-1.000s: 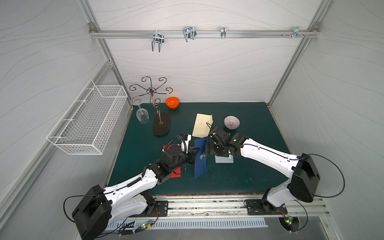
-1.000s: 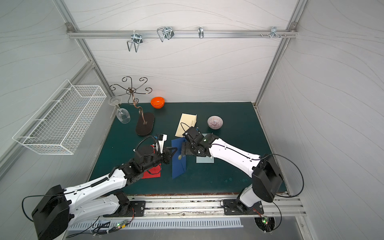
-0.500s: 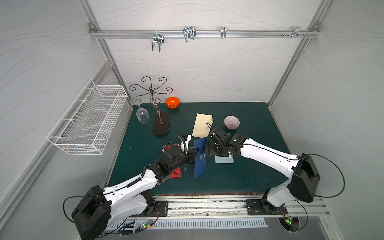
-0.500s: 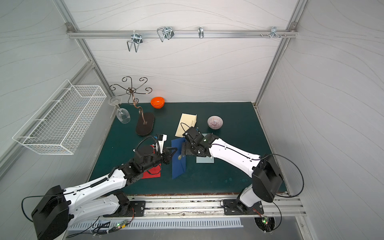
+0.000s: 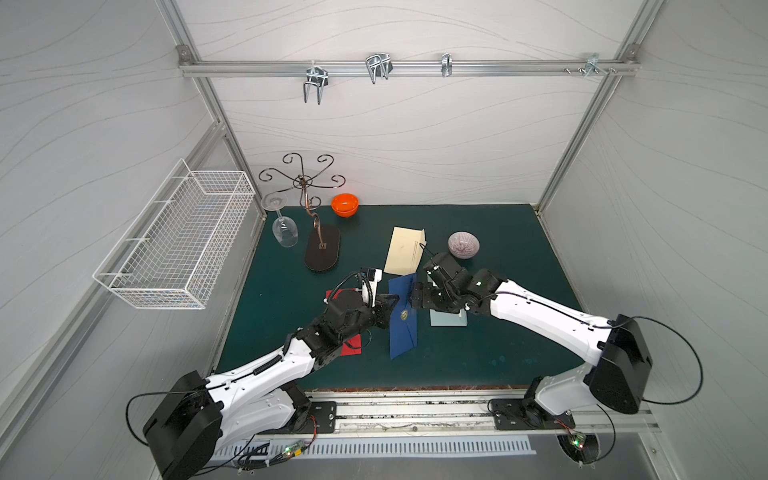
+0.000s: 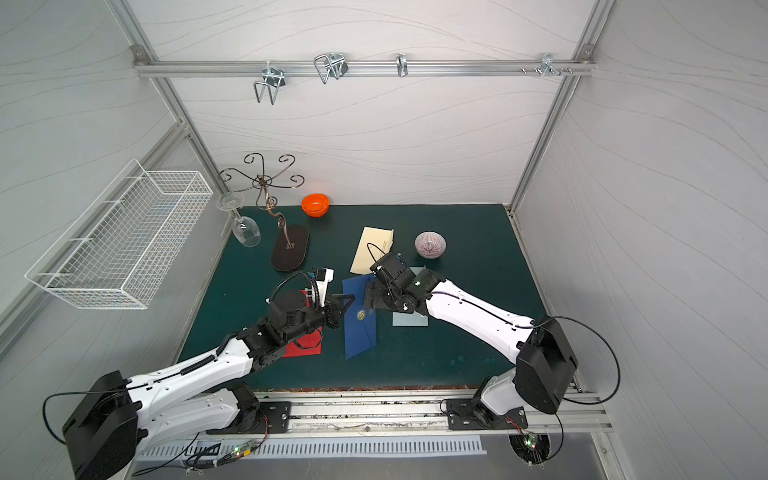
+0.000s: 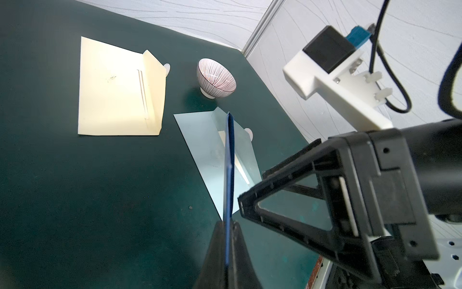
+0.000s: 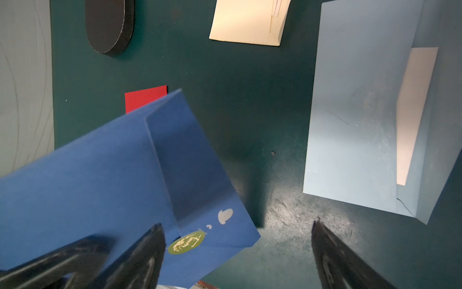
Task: Open the envelope
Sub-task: Open the envelope flap on the envelope.
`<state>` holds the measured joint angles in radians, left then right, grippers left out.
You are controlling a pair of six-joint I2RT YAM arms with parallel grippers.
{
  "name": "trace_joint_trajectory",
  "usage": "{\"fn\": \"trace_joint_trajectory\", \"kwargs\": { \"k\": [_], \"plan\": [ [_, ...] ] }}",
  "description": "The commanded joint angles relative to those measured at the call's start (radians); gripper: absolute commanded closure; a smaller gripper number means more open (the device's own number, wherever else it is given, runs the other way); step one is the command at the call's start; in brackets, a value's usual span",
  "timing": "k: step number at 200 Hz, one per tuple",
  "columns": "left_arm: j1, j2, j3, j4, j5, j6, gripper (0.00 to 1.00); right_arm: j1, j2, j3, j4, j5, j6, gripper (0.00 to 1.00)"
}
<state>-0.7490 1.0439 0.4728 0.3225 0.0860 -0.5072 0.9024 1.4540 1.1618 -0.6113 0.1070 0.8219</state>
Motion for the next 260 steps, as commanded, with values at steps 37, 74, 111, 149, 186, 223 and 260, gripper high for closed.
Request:
{"fn": "trace_joint_trajectory", "kwargs": {
  "k": [37, 74, 111, 149, 186, 223, 260],
  "plan": [
    [-0.003, 0.004, 0.021, 0.091, 0.059, 0.019, 1.0, -0.005, 0.055, 0.04, -0.043, 0.005, 0.013, 0.07],
    [-0.003, 0.007, 0.021, 0.09, 0.073, 0.021, 1.0, -0.005, 0.075, 0.056, -0.082, 0.033, 0.022, 0.07],
    [-0.003, 0.011, 0.025, 0.09, 0.071, 0.024, 1.0, 0.001, 0.113, 0.096, -0.158, 0.079, 0.024, 0.08],
    [-0.003, 0.017, 0.033, 0.09, 0.072, 0.024, 1.0, 0.014, 0.156, 0.148, -0.233, 0.12, 0.018, 0.08],
    [-0.003, 0.013, 0.033, 0.09, 0.066, 0.024, 1.0, 0.037, 0.191, 0.209, -0.292, 0.165, -0.002, 0.08],
    [-0.004, 0.01, 0.033, 0.09, 0.057, 0.024, 1.0, 0.051, 0.19, 0.218, -0.303, 0.194, -0.005, 0.08],
    [-0.003, 0.001, 0.03, 0.084, 0.043, 0.022, 1.0, 0.053, 0.189, 0.222, -0.32, 0.22, 0.002, 0.08]
  ]
}}
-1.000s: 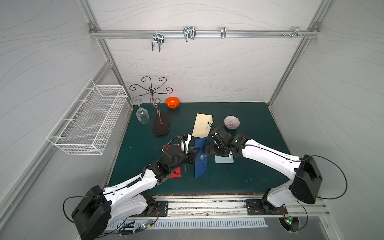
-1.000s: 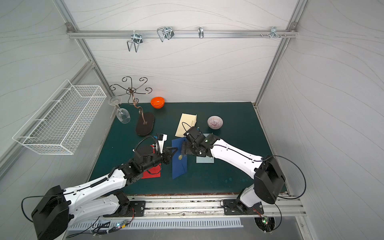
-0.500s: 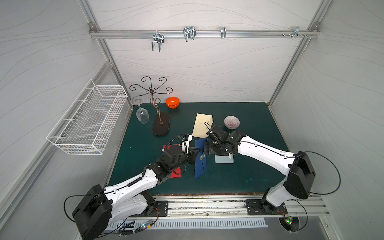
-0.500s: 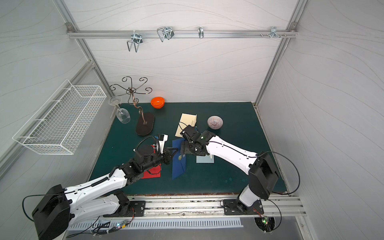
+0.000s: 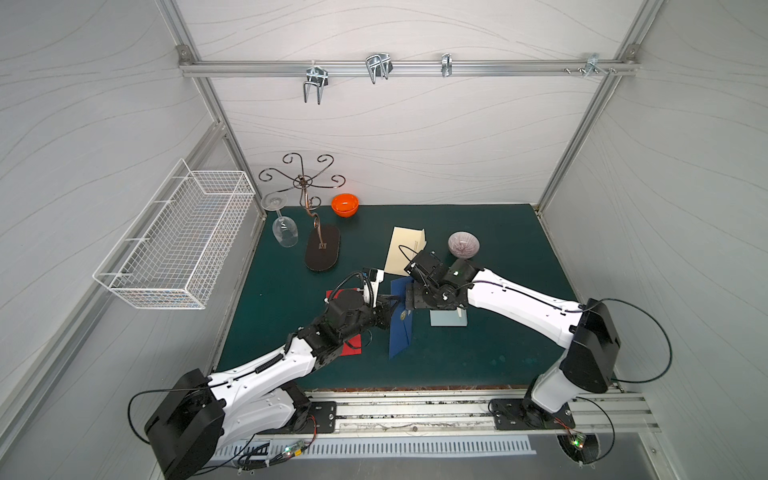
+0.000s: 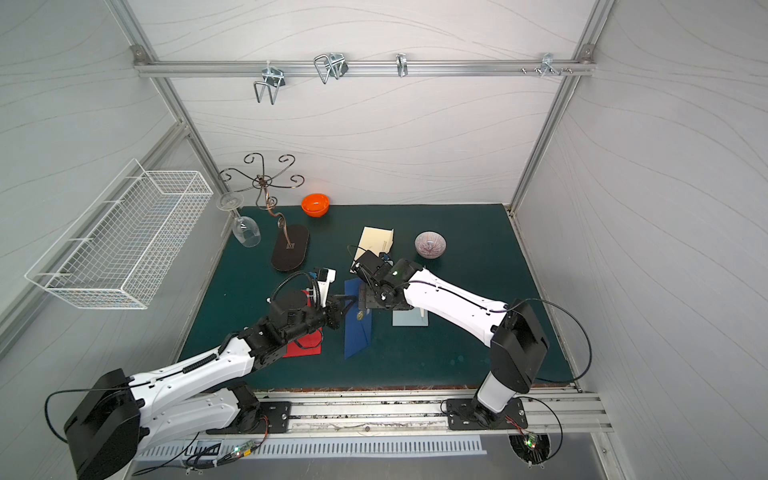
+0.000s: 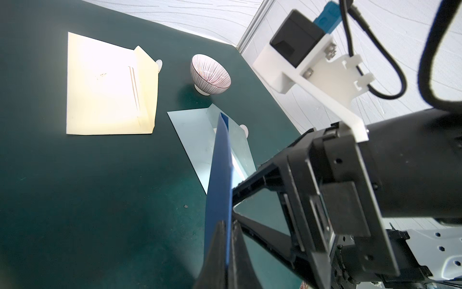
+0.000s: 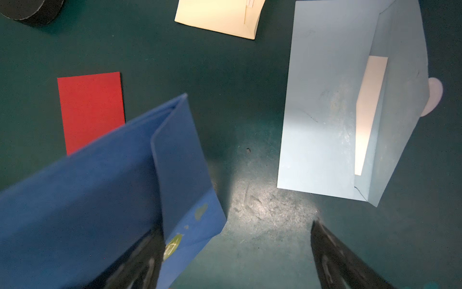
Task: Open the envelope
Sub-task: Open the envelope flap on the envelope.
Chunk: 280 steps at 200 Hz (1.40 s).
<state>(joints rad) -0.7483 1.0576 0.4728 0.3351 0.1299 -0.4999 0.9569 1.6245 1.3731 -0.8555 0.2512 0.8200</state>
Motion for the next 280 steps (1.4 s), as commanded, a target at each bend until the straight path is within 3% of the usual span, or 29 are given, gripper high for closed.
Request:
{"fn": "trace_joint_trajectory", "kwargs": {
  "k": [1, 85, 124, 175, 280],
  "plan": [
    [-0.004, -0.013, 0.03, 0.072, -0.001, 0.015, 1.0, -0.001, 0.019, 0.011, -0.078, 0.076, 0.004, 0.08],
    [-0.003, -0.035, 0.018, 0.064, -0.032, 0.015, 1.0, -0.001, 0.015, 0.011, -0.076, 0.062, -0.001, 0.08],
    [-0.004, -0.033, 0.022, 0.067, -0.026, 0.012, 1.0, -0.001, -0.025, -0.036, 0.054, -0.077, -0.048, 0.08],
    [-0.004, -0.039, 0.018, 0.065, -0.03, 0.009, 1.0, -0.053, 0.021, -0.033, -0.073, -0.024, 0.027, 0.09],
    [-0.004, -0.031, 0.024, 0.061, -0.036, 0.012, 1.0, -0.055, 0.001, -0.042, -0.049, -0.036, 0.01, 0.09]
  ]
}}
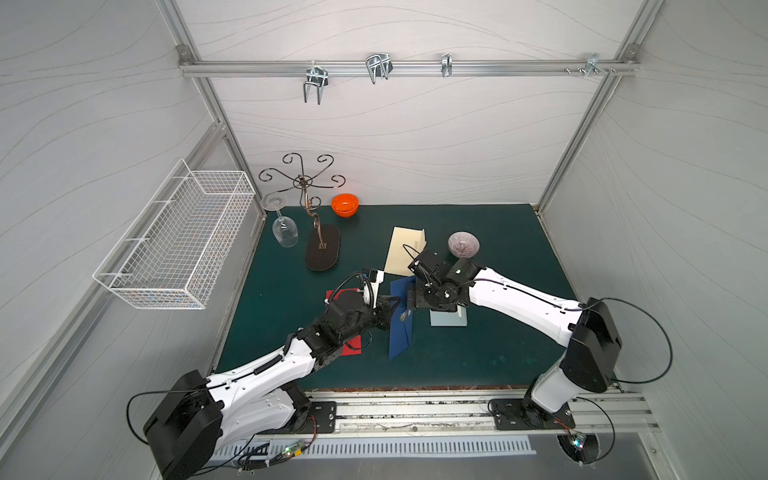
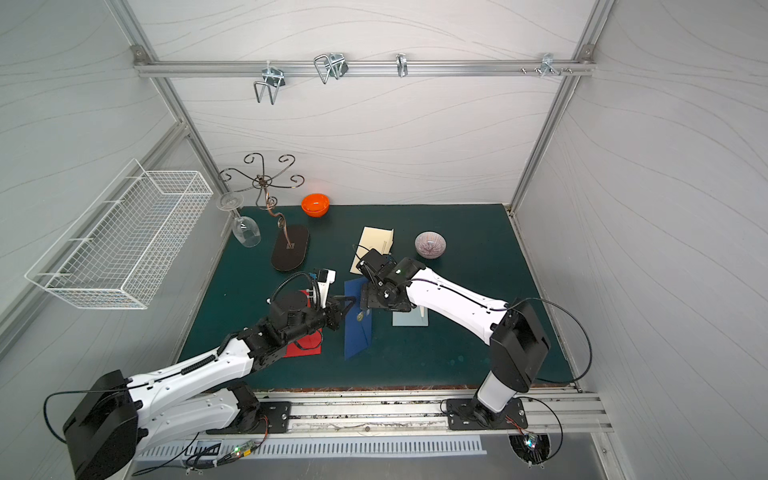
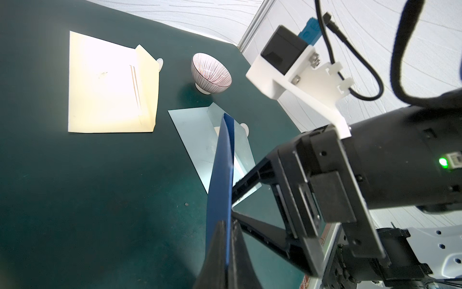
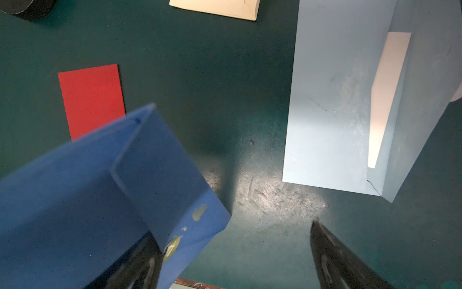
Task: Open the envelope
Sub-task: Open the envelope flap on the envelope.
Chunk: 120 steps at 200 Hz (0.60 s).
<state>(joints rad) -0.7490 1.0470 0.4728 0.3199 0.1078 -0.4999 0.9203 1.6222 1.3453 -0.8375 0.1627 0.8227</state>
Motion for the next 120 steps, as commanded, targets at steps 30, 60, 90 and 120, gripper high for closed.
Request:
{"fn": "trace_joint_trajectory", "kwargs": {
  "k": [30, 60, 90, 120],
  "plan": [
    [-0.004, -0.031, 0.017, 0.065, -0.037, 0.017, 1.0, -0.018, 0.004, -0.009, -0.079, 0.069, 0.012, 0.09],
    [-0.003, -0.033, 0.017, 0.061, -0.045, 0.023, 1.0, -0.018, 0.0, -0.014, -0.077, 0.072, 0.011, 0.09],
    [-0.003, -0.03, 0.017, 0.058, -0.044, 0.022, 1.0, -0.018, -0.004, -0.016, -0.076, 0.074, 0.013, 0.09],
    [-0.003, -0.034, 0.017, 0.053, -0.046, 0.02, 1.0, -0.018, -0.006, -0.014, -0.087, 0.09, 0.018, 0.09]
  ]
}}
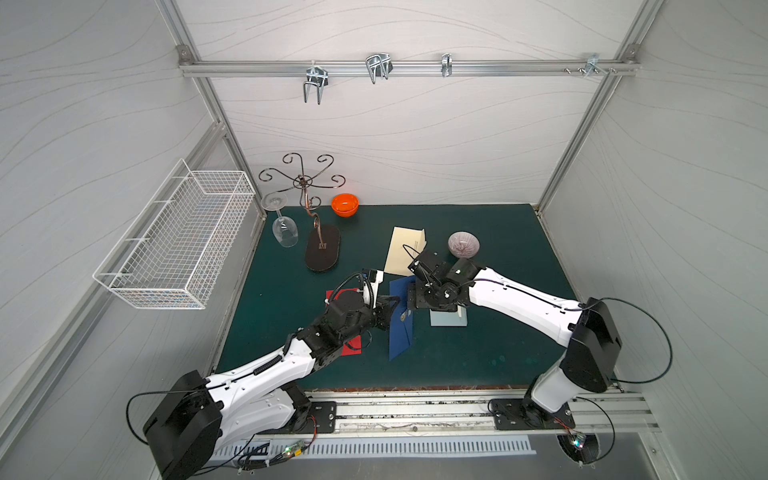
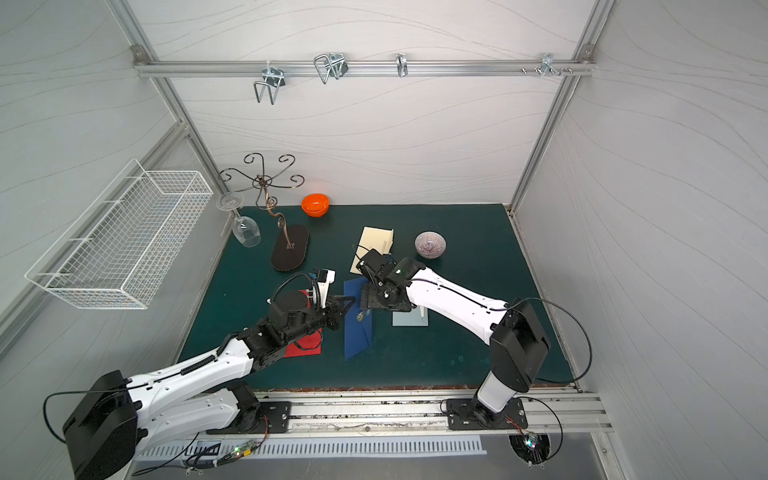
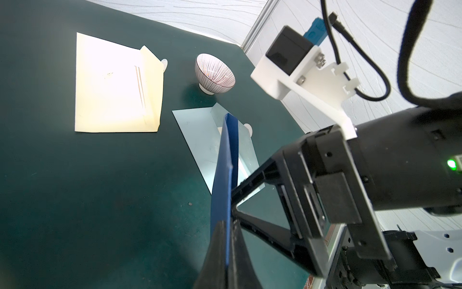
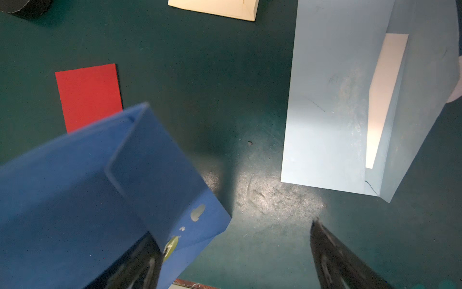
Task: Open the envelope
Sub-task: Open the envelope flap on the envelope.
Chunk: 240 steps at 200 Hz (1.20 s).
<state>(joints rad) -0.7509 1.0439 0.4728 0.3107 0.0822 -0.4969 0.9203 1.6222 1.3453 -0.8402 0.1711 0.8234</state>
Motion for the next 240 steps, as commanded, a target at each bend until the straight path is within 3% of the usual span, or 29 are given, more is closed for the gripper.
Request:
{"fn": "trace_joint_trajectory", "kwargs": {
  "k": [1, 110, 167, 240],
  "plan": [
    [-0.001, -0.031, 0.017, 0.062, -0.02, 0.017, 1.0, -0.018, -0.006, -0.013, -0.084, 0.081, 0.017, 0.09],
    [-0.001, -0.03, 0.018, 0.058, -0.006, 0.015, 1.0, -0.009, -0.023, -0.013, -0.078, 0.09, 0.005, 0.09],
    [-0.001, -0.031, 0.019, 0.095, 0.082, 0.026, 1.0, -0.05, -0.062, -0.065, -0.032, 0.088, -0.039, 0.09],
    [0.0, -0.032, 0.015, 0.154, 0.121, 0.007, 1.0, -0.124, -0.175, -0.194, 0.133, -0.058, -0.127, 0.08]
  ]
}}
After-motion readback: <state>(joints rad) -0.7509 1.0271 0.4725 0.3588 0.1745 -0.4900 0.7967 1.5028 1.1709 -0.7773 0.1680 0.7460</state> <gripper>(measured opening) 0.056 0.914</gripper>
